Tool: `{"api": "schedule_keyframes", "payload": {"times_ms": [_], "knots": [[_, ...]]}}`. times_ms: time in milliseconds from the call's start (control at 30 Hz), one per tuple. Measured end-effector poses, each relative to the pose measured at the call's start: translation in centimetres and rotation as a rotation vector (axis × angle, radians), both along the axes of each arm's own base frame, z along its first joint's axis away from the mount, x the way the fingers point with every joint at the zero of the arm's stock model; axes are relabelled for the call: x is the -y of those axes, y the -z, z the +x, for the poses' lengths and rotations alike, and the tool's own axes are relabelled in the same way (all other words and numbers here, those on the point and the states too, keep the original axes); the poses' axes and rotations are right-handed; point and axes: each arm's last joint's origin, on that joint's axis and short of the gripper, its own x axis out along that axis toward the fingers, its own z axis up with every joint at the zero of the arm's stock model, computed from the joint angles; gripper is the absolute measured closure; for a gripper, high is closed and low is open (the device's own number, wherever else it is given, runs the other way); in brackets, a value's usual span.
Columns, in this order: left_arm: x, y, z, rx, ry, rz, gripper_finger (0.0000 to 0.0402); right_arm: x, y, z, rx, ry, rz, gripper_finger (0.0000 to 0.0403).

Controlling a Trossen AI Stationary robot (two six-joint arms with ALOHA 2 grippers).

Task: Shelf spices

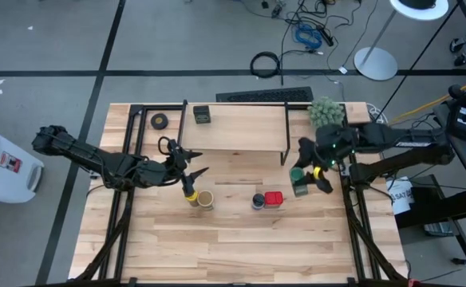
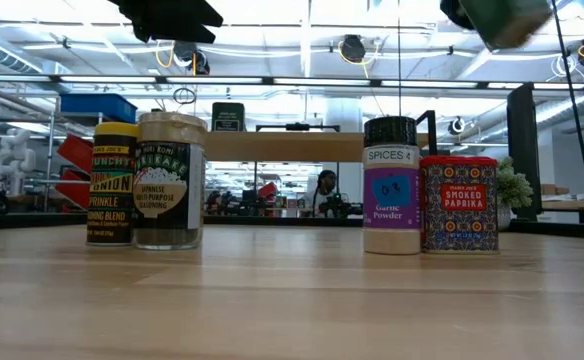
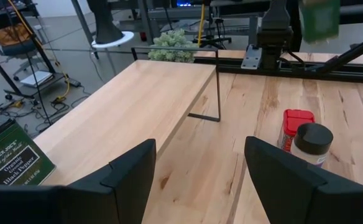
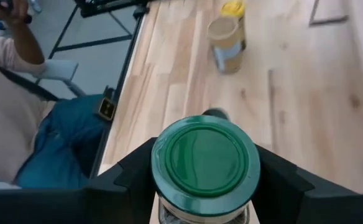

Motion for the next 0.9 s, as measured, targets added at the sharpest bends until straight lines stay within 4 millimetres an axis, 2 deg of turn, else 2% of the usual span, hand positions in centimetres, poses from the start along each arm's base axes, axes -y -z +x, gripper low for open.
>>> {"api": "schedule_keyframes", "payload": {"times_ms": [233, 400, 667, 900], "knots": [[0.0, 0.0, 0.0, 0.001, -0.001, -0.003, 0.0146, -1.2, 5.9, -0.6, -0.020, 0.028, 0.046, 0.0207], [0.0, 0.0, 0.0, 0.002, -0.001, -0.004, 0.0146, -1.7, 9.1, -0.8, -0.024, 0.060, 0.010, 0.0207], [0.0, -0.2, 0.1, 0.025, -0.001, -0.012, 0.0146, -2.7, 12.6, -1.2, -0.010, 0.104, -0.109, 0.0207], [0.0, -0.2, 0.1, 0.025, -0.001, -0.011, 0.0146, -3.9, 13.6, -1.5, 0.045, 0.148, -0.189, 0.0207]]}}
